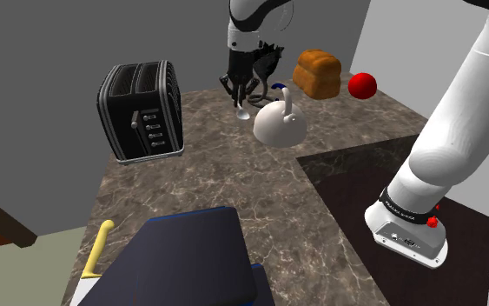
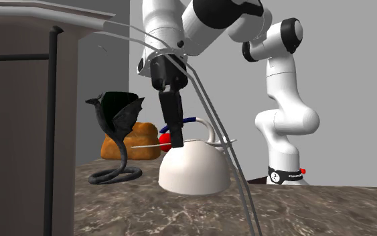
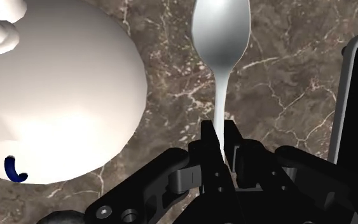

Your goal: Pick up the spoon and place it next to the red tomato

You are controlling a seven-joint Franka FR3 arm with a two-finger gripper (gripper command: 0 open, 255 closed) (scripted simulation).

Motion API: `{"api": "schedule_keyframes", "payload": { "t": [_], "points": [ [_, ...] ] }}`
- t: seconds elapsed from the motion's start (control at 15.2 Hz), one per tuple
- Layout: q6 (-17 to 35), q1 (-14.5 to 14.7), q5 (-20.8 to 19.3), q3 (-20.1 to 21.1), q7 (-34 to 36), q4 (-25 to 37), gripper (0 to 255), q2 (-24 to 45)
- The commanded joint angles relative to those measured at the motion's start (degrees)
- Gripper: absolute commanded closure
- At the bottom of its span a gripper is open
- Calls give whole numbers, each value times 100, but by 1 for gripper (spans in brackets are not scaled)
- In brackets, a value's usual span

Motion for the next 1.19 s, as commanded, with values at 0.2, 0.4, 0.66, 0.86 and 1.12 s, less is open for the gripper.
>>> {"api": "schedule_keyframes", "payload": {
  "t": [0.2,0.4,0.66,0.86,1.12],
  "points": [
    [-361,-8,-9,-6,62,270,255,-95],
    [-581,-14,-16,-11,98,452,255,-137],
    [-866,-21,-26,-18,147,703,255,-175],
    [-882,-197,58,-198,-242,196,255,-626],
    [-949,-414,95,-475,-754,-377,255,-1163]
  ]
}}
